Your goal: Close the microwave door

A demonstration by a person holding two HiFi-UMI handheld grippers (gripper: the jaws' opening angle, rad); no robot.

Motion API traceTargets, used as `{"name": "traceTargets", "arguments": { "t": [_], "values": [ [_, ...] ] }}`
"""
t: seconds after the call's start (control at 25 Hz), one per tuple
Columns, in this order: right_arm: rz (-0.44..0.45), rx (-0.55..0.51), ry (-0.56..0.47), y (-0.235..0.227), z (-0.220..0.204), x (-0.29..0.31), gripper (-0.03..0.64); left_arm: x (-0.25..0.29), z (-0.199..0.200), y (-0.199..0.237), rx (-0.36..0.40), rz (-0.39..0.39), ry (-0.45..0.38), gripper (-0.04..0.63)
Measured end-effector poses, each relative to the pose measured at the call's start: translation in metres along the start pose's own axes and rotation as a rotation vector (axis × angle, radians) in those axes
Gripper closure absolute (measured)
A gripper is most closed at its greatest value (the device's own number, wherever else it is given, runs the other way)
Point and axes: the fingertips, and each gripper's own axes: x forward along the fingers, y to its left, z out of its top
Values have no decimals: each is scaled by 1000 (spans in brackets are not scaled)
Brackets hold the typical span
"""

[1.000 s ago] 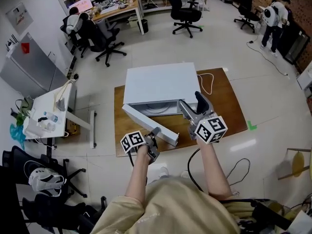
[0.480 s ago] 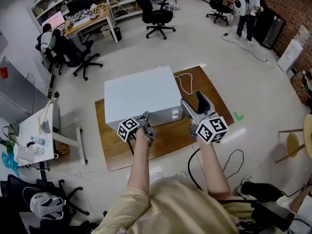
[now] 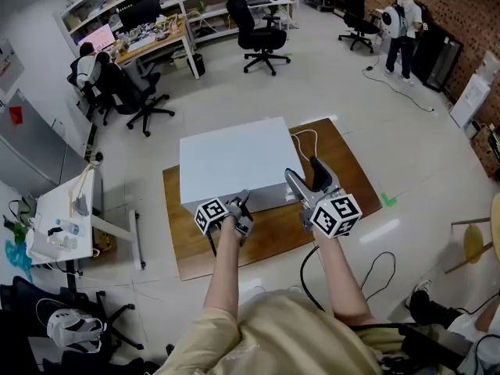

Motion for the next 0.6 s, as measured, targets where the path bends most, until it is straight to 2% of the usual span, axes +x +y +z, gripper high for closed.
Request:
{"name": "traceTargets", "arguments": {
  "t": [0.08,0.12,0.2,0.24,0.32,0.36,0.48,0.56,0.6],
  "values": [
    [21,9,1,8,-7,-2,273,-15,-4,-18,87,-49,11,559],
    [30,11,-1,10,-8,-2,273,-25,-9,-43,176,-98,23,569],
    [41,1,-7,12,-7,-3,273,-49,-23,-112,426,-197,50,568],
    [41,-8,-13,12,-5,-2,273,-62,-27,-143,565,-216,46,566],
    [41,-21,-33,14,0,0,273,-89,-23,-184,797,-198,-21,545],
    [45,-24,-42,16,2,1,273,-103,-18,-197,874,-186,-73,545],
    [68,-33,-56,25,2,0,273,-140,-3,-222,1039,-161,-236,545],
    [77,-39,-54,28,-2,0,273,-156,8,-233,1183,-75,-359,527],
    [78,-40,-51,28,-3,2,273,-161,14,-238,1270,1,-432,453]
  ]
}}
